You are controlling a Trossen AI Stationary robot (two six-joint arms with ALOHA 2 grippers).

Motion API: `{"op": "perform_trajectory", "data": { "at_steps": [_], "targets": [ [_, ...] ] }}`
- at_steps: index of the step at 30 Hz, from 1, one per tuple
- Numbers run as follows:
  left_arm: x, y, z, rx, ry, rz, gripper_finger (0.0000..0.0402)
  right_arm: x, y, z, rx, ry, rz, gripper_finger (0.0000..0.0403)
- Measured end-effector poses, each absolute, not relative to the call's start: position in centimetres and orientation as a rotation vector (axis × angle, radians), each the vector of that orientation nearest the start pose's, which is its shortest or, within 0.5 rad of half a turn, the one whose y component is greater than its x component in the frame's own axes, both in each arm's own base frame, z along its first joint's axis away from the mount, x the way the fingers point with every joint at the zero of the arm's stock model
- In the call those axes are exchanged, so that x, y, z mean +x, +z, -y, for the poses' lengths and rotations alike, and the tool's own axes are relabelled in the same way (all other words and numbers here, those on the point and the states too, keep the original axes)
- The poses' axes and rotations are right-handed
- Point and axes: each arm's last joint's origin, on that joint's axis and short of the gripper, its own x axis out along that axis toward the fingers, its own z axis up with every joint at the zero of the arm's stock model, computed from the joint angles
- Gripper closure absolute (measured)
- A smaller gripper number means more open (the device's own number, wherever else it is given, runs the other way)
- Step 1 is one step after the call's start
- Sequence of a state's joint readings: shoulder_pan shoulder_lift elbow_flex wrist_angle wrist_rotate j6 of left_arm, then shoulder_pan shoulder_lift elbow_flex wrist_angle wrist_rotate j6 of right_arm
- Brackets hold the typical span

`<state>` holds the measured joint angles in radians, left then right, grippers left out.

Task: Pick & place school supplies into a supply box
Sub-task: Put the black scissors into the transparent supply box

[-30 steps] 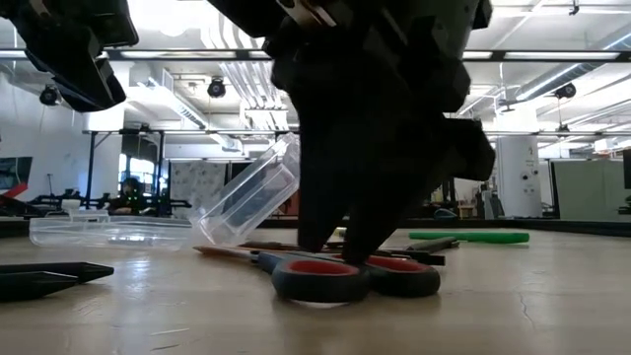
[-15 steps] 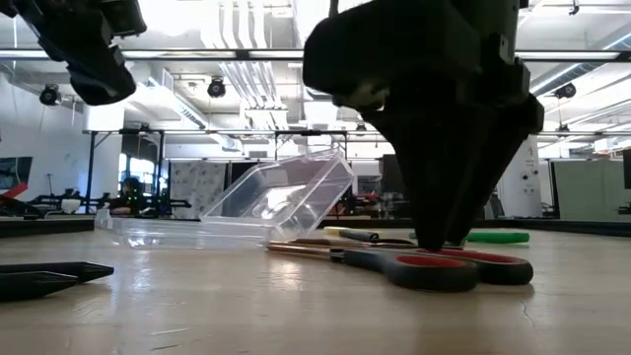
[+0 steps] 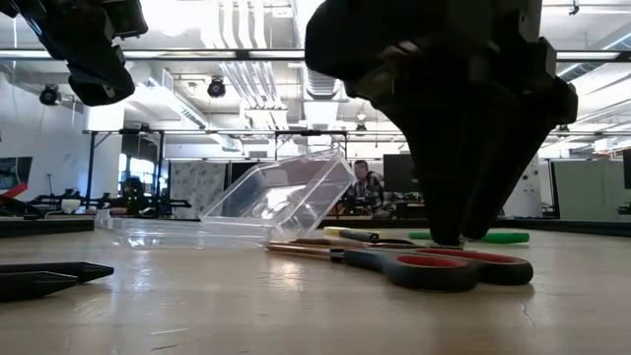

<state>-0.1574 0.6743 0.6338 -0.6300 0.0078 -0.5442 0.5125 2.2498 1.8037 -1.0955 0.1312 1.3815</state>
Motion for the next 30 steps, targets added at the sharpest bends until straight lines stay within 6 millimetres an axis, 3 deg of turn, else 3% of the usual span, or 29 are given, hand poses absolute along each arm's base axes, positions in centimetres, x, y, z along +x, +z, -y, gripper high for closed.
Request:
{"op": "perform_trajectory", "data": {
  "at_steps": [8, 19, 25, 30],
  "targets": [
    [13.5, 25.8, 2.2, -0.473, 0.027, -0.694, 0.0393, 38.7, 15.9, -21.4, 0.641, -0.643, -1.315, 0.0229],
    [13.5, 25.9, 2.2, -0.472, 0.027, -0.695, 0.0393, 39.1, 12.4, -21.6, 0.594, -0.690, -1.391, 0.0230],
    [13.5, 25.9, 2.2, -0.472, 0.027, -0.695, 0.0393, 38.9, 12.2, -21.5, 0.567, -0.731, -1.377, 0.0267],
    [13.5, 25.9, 2.2, -0.472, 0.027, -0.695, 0.0393, 38.4, 12.1, -21.5, 0.480, -0.721, -1.415, 0.0329]
  ]
}}
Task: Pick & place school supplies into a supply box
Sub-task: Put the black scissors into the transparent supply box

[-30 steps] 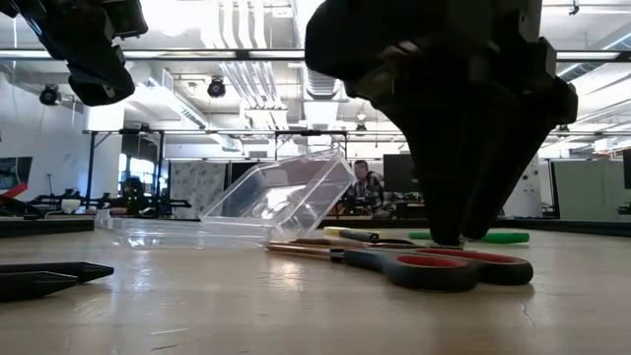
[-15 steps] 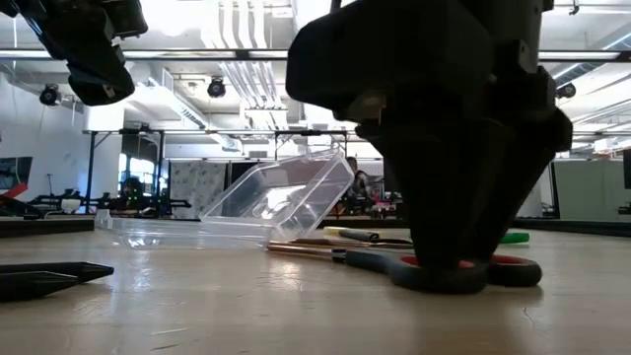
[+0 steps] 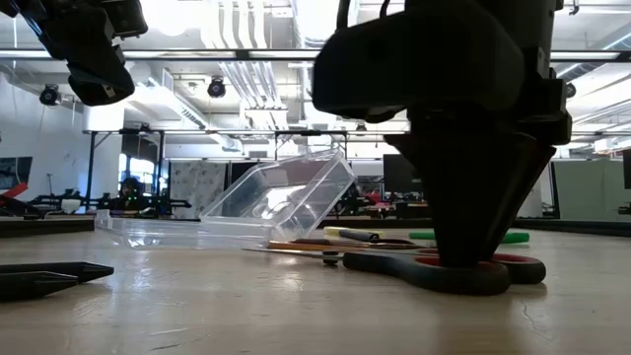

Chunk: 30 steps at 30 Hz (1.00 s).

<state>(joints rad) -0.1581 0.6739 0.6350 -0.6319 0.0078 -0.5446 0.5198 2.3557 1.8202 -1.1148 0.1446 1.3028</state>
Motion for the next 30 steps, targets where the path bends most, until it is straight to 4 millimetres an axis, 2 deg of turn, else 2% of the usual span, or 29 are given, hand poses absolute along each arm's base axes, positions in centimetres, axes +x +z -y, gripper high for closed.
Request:
{"op": "perform_trajectory", "data": {
  "at_steps": [2, 7, 11, 13, 17, 20, 24, 30],
  "targets": [
    [13.5, 25.9, 2.2, -0.472, 0.027, -0.695, 0.0393, 38.3, 12.1, -21.5, 0.459, -0.709, -1.436, 0.0350],
    [13.5, 25.9, 2.2, -0.472, 0.027, -0.694, 0.0393, 37.8, 12.9, -22.0, 0.449, -0.657, -1.468, 0.0352],
    [13.5, 25.9, 2.2, -0.473, 0.027, -0.694, 0.0393, 37.5, 14.8, -22.5, 0.483, -0.613, -1.467, 0.0352],
    [13.5, 25.9, 2.2, -0.473, 0.027, -0.694, 0.0393, 37.3, 16.2, -22.9, 0.504, -0.575, -1.441, 0.0352],
    [13.5, 25.8, 2.2, -0.468, 0.026, -0.695, 0.0393, 36.8, 20.5, -23.0, 0.552, -0.516, -1.326, 0.0352],
    [13.5, 25.8, 2.2, -0.467, 0.026, -0.696, 0.0393, 36.6, 22.1, -22.4, 0.569, -0.555, -1.238, 0.0352],
    [13.5, 25.8, 2.2, -0.454, 0.021, -0.696, 0.0393, 37.3, 24.0, -20.2, 0.607, -0.597, -1.135, 0.0352],
    [12.9, 25.4, 2.1, -0.429, 0.033, -0.759, 0.0393, 42.3, 23.4, -15.1, 0.681, -0.527, -0.981, 0.0364]
  ]
}}
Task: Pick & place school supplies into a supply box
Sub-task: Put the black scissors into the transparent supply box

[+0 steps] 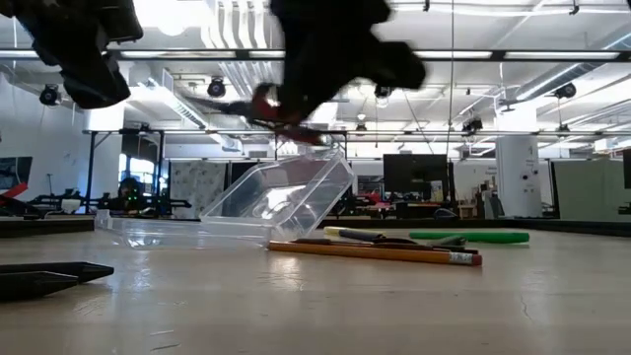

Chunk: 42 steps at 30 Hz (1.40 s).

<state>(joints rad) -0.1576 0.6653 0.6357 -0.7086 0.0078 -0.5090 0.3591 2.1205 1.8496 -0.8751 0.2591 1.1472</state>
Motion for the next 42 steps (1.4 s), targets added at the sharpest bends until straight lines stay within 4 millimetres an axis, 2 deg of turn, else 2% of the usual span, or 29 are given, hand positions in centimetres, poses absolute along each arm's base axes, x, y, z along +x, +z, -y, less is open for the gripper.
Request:
{"op": "perform_trajectory", "data": {
  "at_steps": [4, 8, 11, 13, 17, 21, 25, 27, 29, 35, 38, 42],
  "targets": [
    [12.1, 26.0, 1.9, -0.448, 0.036, -0.741, 0.0393, 44.2, 23.4, -11.4, 0.712, -0.548, -0.917, 0.0397],
    [11.2, 27.1, 1.7, -0.452, 0.052, -0.664, 0.0393, 45.2, 22.4, -7.4, 0.692, -0.600, -0.929, 0.0399],
    [10.7, 27.6, 1.5, -0.447, 0.076, -0.619, 0.0393, 45.6, 22.8, -5.4, 0.700, -0.574, -0.936, 0.0398],
    [10.5, 27.6, 1.5, -0.451, 0.079, -0.605, 0.0393, 45.6, 22.9, -4.7, 0.693, -0.564, -0.950, 0.0397],
    [10.7, 26.3, 1.5, -0.448, 0.102, -0.645, 0.0393, 45.6, 23.3, -3.5, 0.683, -0.537, -0.959, 0.0396],
    [11.2, 24.0, 1.6, -0.437, 0.130, -0.736, 0.0393, 45.6, 23.6, -2.7, 0.715, -0.438, -1.003, 0.0395],
    [11.7, 22.0, 1.7, -0.510, 0.158, -0.799, 0.0393, 45.7, 23.4, -2.6, 0.734, -0.380, -1.038, 0.0392],
    [12.0, 21.3, 1.8, -0.541, 0.133, -0.793, 0.0393, 45.9, 23.4, -2.5, 0.718, -0.349, -1.030, 0.0382],
    [12.5, 21.4, 2.0, -0.565, 0.084, -0.727, 0.0393, 46.0, 23.5, -2.3, 0.706, -0.327, -1.016, 0.0363],
    [13.8, 21.5, 2.2, -0.625, 0.045, -0.594, 0.0393, 46.4, 23.8, -1.6, 0.708, -0.260, -0.993, 0.0276],
    [14.7, 21.1, 2.5, -0.532, -0.022, -0.610, 0.0393, 46.1, 23.7, -1.0, 0.637, -0.310, -1.003, 0.0236],
    [16.4, 20.6, 3.1, -0.361, -0.169, -0.725, 0.0393, 44.9, 24.9, -0.8, 0.534, -0.308, -1.057, 0.0200]
  ]
}}
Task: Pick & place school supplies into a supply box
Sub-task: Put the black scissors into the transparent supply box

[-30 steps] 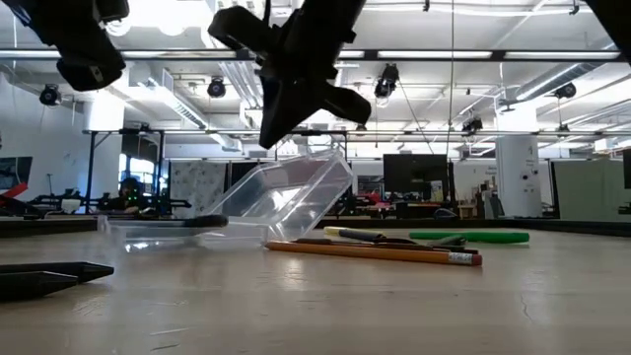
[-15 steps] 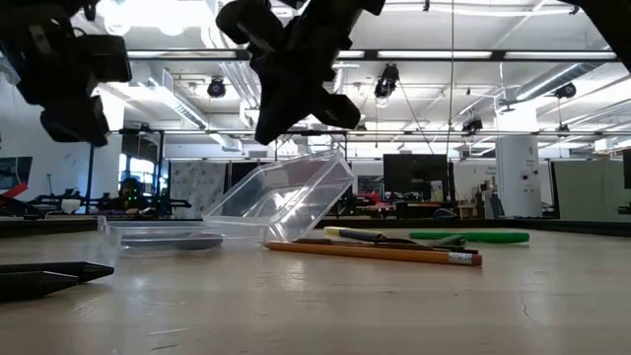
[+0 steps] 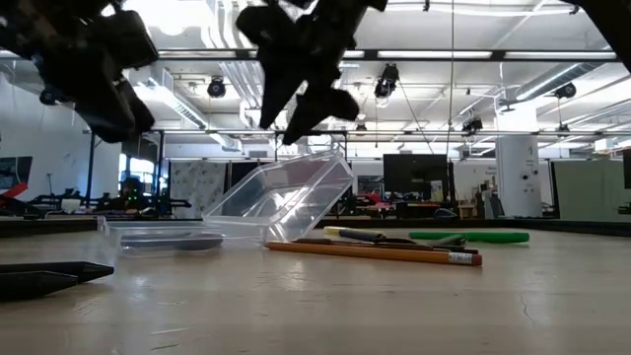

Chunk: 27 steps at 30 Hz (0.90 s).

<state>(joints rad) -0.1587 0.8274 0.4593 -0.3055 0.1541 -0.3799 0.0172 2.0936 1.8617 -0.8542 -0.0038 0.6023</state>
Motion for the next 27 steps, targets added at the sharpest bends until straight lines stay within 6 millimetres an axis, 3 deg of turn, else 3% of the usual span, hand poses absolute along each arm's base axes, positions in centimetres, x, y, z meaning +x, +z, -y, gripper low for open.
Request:
{"op": "perform_trajectory", "data": {
  "at_steps": [6, 11, 15, 18, 21, 27],
  "targets": [
    [19.6, 19.7, 3.8, -0.135, -0.314, -0.935, 0.0380, 42.5, 26.3, -0.9, 0.403, -0.338, -1.176, 0.0174],
    [22.4, 20.6, 4.2, 0.131, -0.455, -1.048, 0.0343, 40.7, 27.9, -0.9, 0.323, -0.344, -1.198, 0.0162],
    [24.4, 21.0, 4.5, 0.334, -0.554, -1.056, 0.0311, 39.6, 28.9, -0.9, 0.284, -0.363, -1.173, 0.0156],
    [25.5, 20.2, 4.7, 0.470, -0.644, -1.067, 0.0295, 38.7, 29.4, -0.8, 0.270, -0.378, -1.161, 0.0154],
    [26.4, 19.2, 4.8, 0.569, -0.720, -1.078, 0.0290, 38.2, 29.3, -0.8, 0.260, -0.393, -1.168, 0.0155],
    [28.3, 18.0, 4.8, 0.689, -0.714, -1.092, 0.0289, 37.7, 29.1, -0.7, 0.239, -0.420, -1.186, 0.0154]
  ]
}}
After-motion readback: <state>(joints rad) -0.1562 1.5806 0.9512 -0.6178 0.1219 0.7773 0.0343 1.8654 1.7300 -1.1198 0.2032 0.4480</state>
